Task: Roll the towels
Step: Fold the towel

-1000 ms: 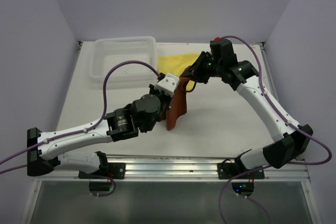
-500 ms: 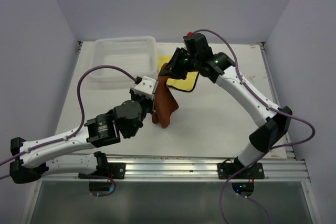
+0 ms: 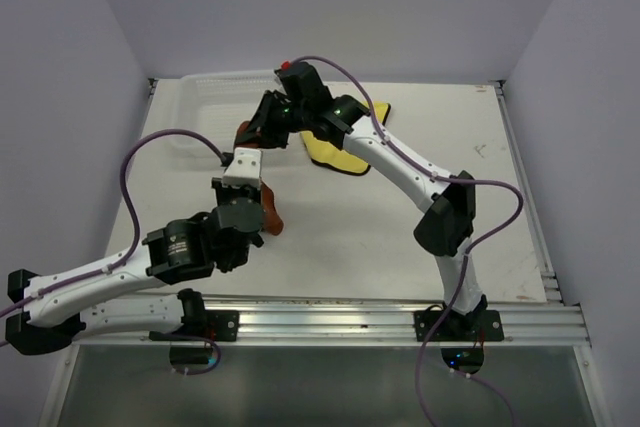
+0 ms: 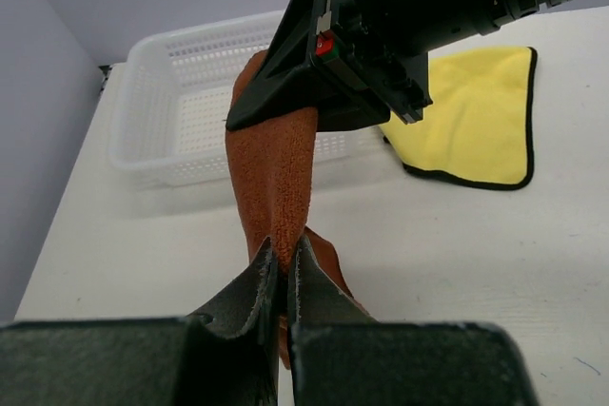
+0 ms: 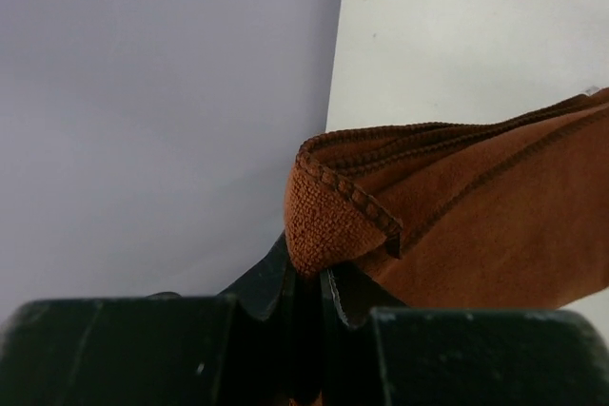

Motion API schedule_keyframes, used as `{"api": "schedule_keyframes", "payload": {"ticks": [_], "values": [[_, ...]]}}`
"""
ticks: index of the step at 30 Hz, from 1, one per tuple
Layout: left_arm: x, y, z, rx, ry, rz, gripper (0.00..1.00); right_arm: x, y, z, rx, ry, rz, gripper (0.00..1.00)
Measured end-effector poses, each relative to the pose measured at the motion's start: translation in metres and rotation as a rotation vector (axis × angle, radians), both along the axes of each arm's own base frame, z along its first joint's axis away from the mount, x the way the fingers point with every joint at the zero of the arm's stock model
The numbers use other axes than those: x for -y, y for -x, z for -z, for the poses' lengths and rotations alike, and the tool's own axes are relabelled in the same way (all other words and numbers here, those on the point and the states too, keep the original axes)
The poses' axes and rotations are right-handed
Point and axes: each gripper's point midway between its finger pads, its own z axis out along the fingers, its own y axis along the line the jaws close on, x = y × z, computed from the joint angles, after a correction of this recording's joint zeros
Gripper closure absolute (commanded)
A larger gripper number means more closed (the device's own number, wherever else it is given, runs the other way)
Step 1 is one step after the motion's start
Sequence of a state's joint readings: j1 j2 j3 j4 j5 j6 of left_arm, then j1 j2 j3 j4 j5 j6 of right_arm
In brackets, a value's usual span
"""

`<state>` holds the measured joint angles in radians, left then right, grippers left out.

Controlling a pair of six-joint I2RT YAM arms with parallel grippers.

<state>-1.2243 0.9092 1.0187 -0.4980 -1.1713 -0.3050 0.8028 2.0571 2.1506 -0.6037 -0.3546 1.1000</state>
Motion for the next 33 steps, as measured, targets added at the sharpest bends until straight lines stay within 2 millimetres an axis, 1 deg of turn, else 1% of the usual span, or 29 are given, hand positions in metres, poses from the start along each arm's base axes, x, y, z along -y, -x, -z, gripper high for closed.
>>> {"api": "schedule_keyframes", "payload": {"ticks": [2,4,8,10,13,18,22,27,30,32,33], "values": [[-0.011,0.002,0.001,-0.001,0.005,-0.040,1.00,-0.013,0.002,0.003,-0.010,-0.023,-0.023,1.00],[-0.021,0.004,0.003,-0.004,0.007,-0.071,1.00,-0.022,0.004,0.006,-0.018,-0.037,-0.041,1.00],[-0.036,0.008,0.007,-0.007,0.009,-0.117,1.00,-0.031,0.007,0.006,-0.027,-0.064,-0.059,1.00],[-0.040,0.008,0.005,-0.003,0.010,-0.131,1.00,-0.034,0.006,0.002,-0.021,-0.085,-0.060,1.00],[-0.044,0.009,-0.003,0.011,0.022,-0.149,1.00,-0.038,0.006,-0.005,-0.014,-0.115,-0.064,1.00],[-0.053,0.009,-0.018,0.038,0.044,-0.179,1.00,-0.052,0.009,-0.017,-0.001,-0.172,-0.086,1.00],[-0.061,0.011,-0.021,0.050,0.040,-0.195,1.00,-0.064,0.011,-0.024,0.005,-0.216,-0.100,1.00],[-0.069,0.013,-0.023,0.056,0.031,-0.206,1.00,-0.072,0.013,-0.025,0.002,-0.244,-0.116,1.00],[-0.070,0.013,-0.023,0.057,0.029,-0.201,1.00,-0.073,0.014,-0.018,0.000,-0.247,-0.123,1.00],[-0.065,0.012,-0.018,0.053,0.006,-0.182,1.00,-0.069,0.017,-0.002,-0.020,-0.224,-0.124,1.00],[-0.061,0.011,-0.013,0.046,-0.016,-0.161,1.00,-0.066,0.019,0.006,-0.026,-0.215,-0.122,1.00]]}}
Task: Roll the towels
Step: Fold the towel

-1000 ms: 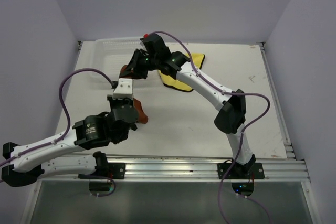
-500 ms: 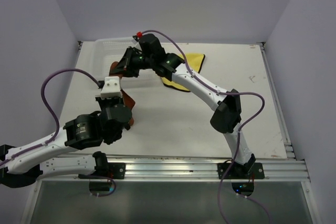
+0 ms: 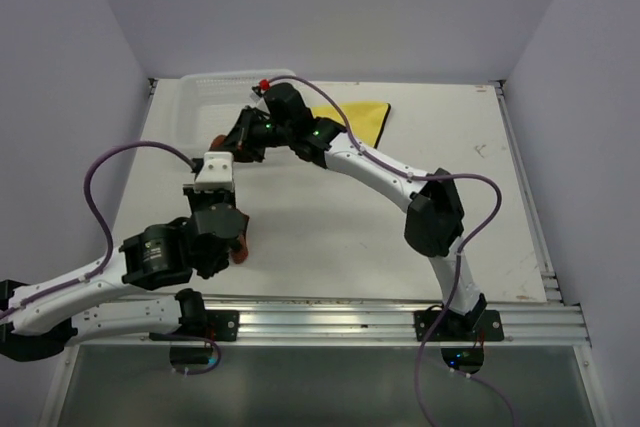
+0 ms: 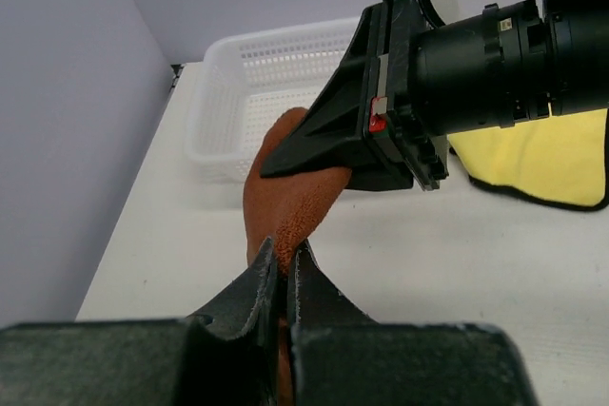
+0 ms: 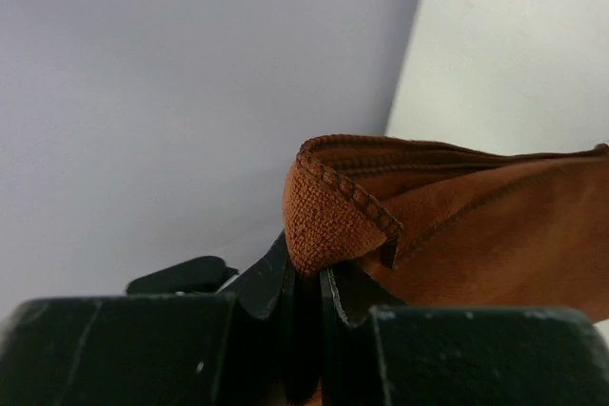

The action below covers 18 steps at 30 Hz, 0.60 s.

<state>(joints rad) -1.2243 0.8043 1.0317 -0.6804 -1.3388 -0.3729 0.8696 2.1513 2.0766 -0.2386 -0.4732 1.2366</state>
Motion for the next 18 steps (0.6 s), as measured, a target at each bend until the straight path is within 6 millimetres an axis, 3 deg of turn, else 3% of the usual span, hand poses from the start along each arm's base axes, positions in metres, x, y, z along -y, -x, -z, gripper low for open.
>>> {"api": "schedule_keyframes", "payload": {"ticks": [5,8,13,18], "values": [[0.033,-0.007,0.028,-0.063,-0.114,0.090,1.00,0.039,0.007,0.061,-0.094,0.112,0.031,1.00],[0.054,-0.011,0.044,-0.103,-0.157,0.140,1.00,0.068,0.001,0.077,-0.126,0.148,0.066,1.00],[0.082,-0.016,0.055,-0.122,-0.141,0.200,1.00,0.108,-0.014,0.073,-0.108,0.158,0.120,1.00],[0.100,-0.021,0.056,-0.109,-0.097,0.218,1.00,0.133,-0.021,0.058,-0.062,0.162,0.147,1.00]]}}
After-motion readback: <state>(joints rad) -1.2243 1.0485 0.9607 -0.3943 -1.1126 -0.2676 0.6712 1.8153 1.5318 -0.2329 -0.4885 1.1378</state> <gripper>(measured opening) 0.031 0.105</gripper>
